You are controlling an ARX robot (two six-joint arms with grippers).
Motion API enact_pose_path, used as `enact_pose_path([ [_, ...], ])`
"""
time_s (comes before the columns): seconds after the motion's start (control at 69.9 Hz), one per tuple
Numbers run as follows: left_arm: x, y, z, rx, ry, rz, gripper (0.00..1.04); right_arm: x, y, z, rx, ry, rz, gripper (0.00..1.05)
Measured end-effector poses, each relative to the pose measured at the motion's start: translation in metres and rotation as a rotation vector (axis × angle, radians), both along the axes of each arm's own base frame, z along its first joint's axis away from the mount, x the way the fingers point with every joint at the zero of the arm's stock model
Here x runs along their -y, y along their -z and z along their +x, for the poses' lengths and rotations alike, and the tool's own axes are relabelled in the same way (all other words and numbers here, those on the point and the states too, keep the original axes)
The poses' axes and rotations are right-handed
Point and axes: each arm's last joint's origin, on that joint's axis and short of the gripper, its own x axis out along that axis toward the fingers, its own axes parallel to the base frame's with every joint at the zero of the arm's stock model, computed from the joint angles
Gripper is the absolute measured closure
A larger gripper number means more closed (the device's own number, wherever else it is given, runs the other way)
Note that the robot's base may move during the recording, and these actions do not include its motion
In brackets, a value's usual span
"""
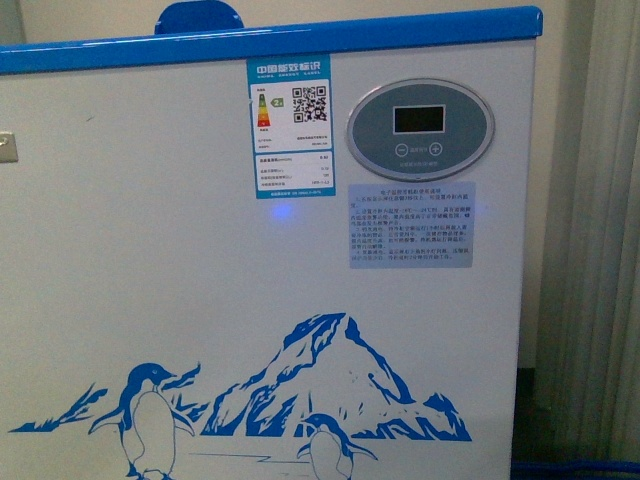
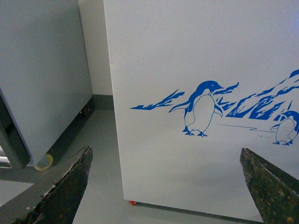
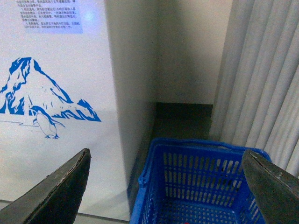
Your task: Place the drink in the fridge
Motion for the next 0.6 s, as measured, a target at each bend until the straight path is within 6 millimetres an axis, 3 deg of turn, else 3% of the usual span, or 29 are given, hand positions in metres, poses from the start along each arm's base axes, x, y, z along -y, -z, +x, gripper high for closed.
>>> enact_pose_path([
  [0.057, 0.000, 0.000, 0.000, 0.000, 0.000, 0.000, 0.08, 0.001, 0.002, 0.001, -0.089, 0.052, 0.031, 0.08],
  [0.1, 0.000, 0.000, 0.000, 0.000, 0.000, 0.000, 0.08, 0.003, 0.001, 0.002, -0.264, 0.138, 0.073, 0.08],
  [0.157, 0.000, 0.000, 0.000, 0.000, 0.000, 0.000, 0.08, 0.011, 0.003, 0.013, -0.492, 0.240, 0.133, 0.08],
  [0.214, 0.000, 0.000, 0.000, 0.000, 0.000, 0.000, 0.08, 0.019, 0.007, 0.026, -0.589, 0.289, 0.183, 0.08],
  [0.372, 0.000, 0.000, 0.000, 0.000, 0.000, 0.000, 0.08, 0.053, 0.034, 0.098, -0.735, 0.399, 0.283, 0.08],
  [0.429, 0.000, 0.000, 0.000, 0.000, 0.000, 0.000, 0.08, 0.060, 0.051, 0.118, -0.802, 0.393, 0.316, 0.08],
  [0.5, 0.000, 0.000, 0.000, 0.000, 0.000, 0.000, 0.08, 0.067, 0.089, 0.151, -0.931, 0.382, 0.414, 0.08],
  [0.601, 0.000, 0.000, 0.000, 0.000, 0.000, 0.000, 0.08, 0.074, 0.129, 0.182, -1.017, 0.385, 0.534, 0.08],
])
